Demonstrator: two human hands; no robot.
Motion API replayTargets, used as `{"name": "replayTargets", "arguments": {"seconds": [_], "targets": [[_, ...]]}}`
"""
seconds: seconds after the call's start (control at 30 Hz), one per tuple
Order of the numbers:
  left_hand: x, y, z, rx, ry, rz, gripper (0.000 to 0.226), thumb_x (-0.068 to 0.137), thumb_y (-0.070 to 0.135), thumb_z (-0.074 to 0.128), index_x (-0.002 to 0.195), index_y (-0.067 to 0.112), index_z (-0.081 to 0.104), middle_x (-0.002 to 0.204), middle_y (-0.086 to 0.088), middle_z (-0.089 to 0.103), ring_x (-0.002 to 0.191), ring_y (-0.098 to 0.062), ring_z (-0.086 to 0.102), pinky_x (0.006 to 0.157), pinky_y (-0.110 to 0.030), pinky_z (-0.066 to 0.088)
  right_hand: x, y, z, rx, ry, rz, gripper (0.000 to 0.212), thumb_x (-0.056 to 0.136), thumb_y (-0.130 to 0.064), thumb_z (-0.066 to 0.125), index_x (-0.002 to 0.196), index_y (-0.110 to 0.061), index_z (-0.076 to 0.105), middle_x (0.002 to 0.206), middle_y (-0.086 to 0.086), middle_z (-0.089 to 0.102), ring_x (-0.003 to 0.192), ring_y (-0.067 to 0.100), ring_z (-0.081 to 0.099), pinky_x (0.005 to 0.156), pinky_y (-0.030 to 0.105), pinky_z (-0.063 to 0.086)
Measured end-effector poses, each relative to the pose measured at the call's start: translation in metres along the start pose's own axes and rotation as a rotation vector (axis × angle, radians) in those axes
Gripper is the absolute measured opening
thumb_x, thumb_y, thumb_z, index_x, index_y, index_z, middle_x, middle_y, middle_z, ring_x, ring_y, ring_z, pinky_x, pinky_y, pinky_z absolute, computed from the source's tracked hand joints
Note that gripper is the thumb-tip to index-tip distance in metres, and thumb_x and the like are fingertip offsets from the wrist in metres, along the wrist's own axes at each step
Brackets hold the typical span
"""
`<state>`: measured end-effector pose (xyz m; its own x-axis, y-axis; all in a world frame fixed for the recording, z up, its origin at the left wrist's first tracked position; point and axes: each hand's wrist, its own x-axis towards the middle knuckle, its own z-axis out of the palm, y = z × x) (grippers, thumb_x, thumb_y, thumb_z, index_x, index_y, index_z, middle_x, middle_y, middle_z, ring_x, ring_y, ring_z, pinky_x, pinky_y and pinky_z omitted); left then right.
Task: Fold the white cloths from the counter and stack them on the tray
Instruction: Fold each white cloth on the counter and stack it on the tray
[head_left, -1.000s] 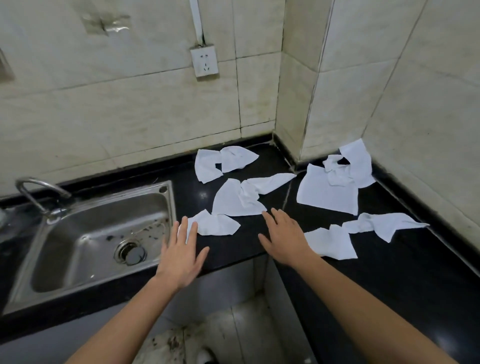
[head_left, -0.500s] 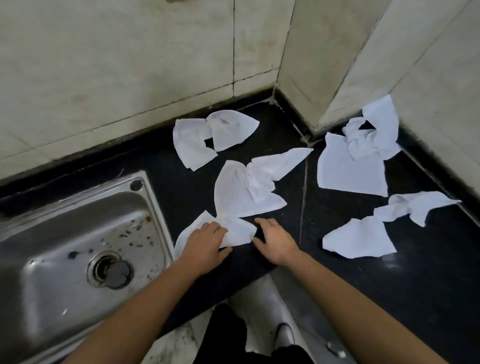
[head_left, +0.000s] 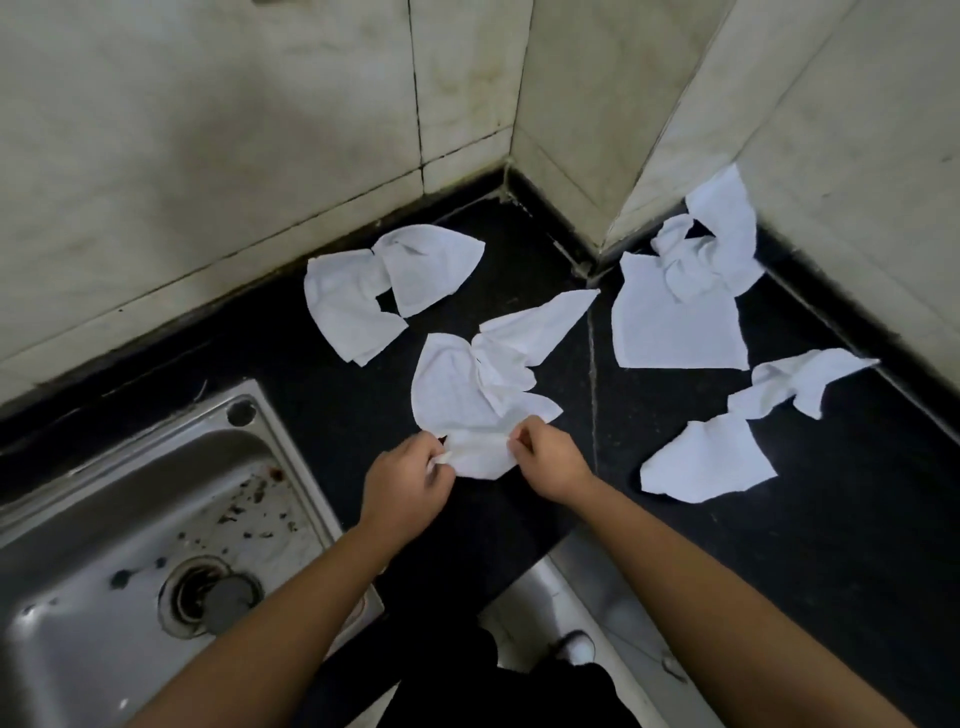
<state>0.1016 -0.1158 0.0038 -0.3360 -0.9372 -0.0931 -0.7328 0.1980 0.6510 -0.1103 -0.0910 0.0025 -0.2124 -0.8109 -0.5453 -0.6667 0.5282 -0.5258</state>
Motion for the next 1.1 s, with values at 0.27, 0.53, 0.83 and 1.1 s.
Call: {"name": "replayTargets", "arguments": {"seconds": [0.27, 0.53, 0.83, 1.1], "targets": [[0.036, 0.083, -0.037, -0.169, 0.165, -0.073, 0.018, 0.085, 0.014, 0.060, 0.073, 0.021, 0.049, 0.062, 0.003, 0.055, 0.059, -0.016, 0.054, 0.056, -0.033, 0.041, -0.030, 0.027, -0.096, 0.085, 0.323, -0.079, 0.030, 0.103, -0.022, 0.048, 0.126, -0.016, 0.066, 0.122, 0.007, 0.064, 0.115, 0.023, 0.059, 0.095, 0.028, 0.043], [0.046, 0.191, -0.005, -0.265, 0.095, 0.170, 0.016, 0.084, 0.015, 0.059, 0.072, 0.020, 0.049, 0.061, 0.003, 0.052, 0.058, -0.012, 0.048, 0.056, -0.034, 0.038, -0.119, 0.096, -0.168, 0.283, 0.649, -0.055, 0.019, 0.095, -0.024, 0.052, 0.081, -0.015, 0.061, 0.086, -0.004, 0.061, 0.081, 0.008, 0.055, 0.067, 0.025, 0.041], [0.020, 0.309, 0.088, -0.288, -0.147, 0.339, 0.011, 0.085, 0.022, 0.056, 0.076, 0.015, 0.055, 0.068, 0.000, 0.057, 0.065, -0.016, 0.052, 0.060, -0.030, 0.040, -0.233, 0.205, -0.200, 0.376, 0.959, 0.176, 0.012, 0.091, -0.030, 0.055, 0.083, -0.028, 0.065, 0.074, -0.013, 0.064, 0.072, 0.008, 0.060, 0.067, 0.032, 0.049], [0.006, 0.367, 0.141, -0.318, -0.174, 0.550, 0.008, 0.093, 0.020, 0.060, 0.093, 0.019, 0.067, 0.087, 0.003, 0.062, 0.079, -0.008, 0.057, 0.067, -0.021, 0.044, -0.278, 0.267, -0.207, 0.450, 1.257, 0.238, 0.011, 0.095, -0.032, 0.059, 0.092, -0.029, 0.068, 0.090, -0.013, 0.067, 0.080, 0.007, 0.063, 0.074, 0.028, 0.052]]}}
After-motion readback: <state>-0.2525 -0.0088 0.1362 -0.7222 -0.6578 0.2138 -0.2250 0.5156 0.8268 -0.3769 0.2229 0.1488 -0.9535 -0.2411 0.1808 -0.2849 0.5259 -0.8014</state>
